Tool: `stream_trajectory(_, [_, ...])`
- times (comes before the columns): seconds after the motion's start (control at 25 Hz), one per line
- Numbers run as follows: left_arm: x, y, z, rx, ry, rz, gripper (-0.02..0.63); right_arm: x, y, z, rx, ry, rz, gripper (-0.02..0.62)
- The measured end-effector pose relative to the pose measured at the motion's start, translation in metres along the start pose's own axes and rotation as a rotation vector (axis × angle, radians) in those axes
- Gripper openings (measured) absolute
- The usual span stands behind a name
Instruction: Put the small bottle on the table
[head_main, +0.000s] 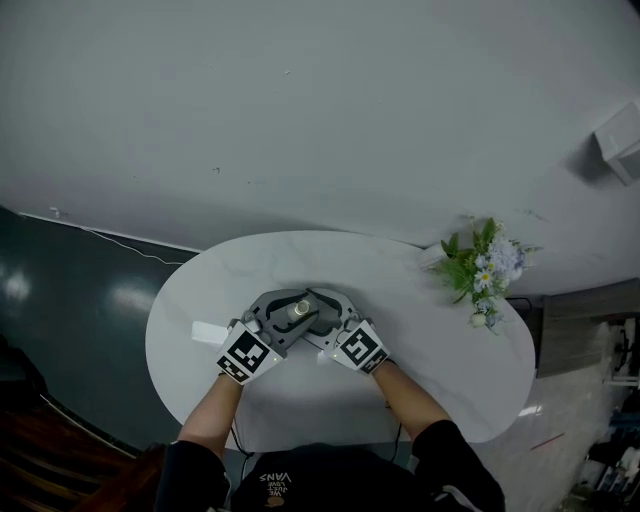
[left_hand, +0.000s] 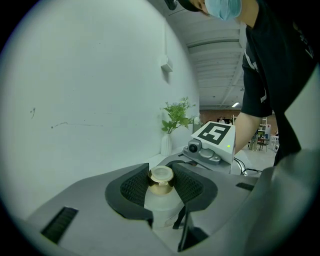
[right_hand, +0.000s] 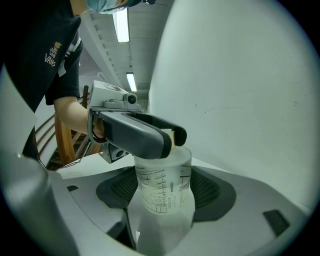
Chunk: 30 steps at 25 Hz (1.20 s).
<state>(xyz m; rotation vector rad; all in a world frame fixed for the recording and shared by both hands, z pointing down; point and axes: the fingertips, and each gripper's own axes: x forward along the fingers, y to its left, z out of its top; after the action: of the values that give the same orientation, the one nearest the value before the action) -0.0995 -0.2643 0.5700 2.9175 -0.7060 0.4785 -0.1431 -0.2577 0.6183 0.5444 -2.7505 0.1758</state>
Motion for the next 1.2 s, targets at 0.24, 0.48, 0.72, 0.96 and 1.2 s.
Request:
stream_trajectory(0.24, [0.003,0.02,-0.001,-0.006,-0.006,0.035,0.161,-0.002,-0.015,-0.004,0.058,-0.016,-0.057,0.284])
stream_trajectory(0.48, [0.003,0.046,-0.008,-0.028,-0.002,0.112,0.161,-0.012,-0.026,-0.012,0.093,-0.008,-0.093,0.282])
stream_trajectory(0.72, [0.009,0.068,-0.019,-0.063,0.003,0.194,0.161,-0.027,-0.038,-0.025,0.138,-0.006,-0.148,0.282])
stream_trajectory(0.96, [0.016,0.079,-0.027,-0.09,0.008,0.254,0.161,-0.046,-0.046,-0.031,0.212,-0.032,-0.189,0.282])
stream_trajectory(1.2, [0.02,0.085,-0.03,-0.097,0.011,0.277,0.161,-0.067,-0.046,-0.024,0.248,-0.069,-0.221,0.282])
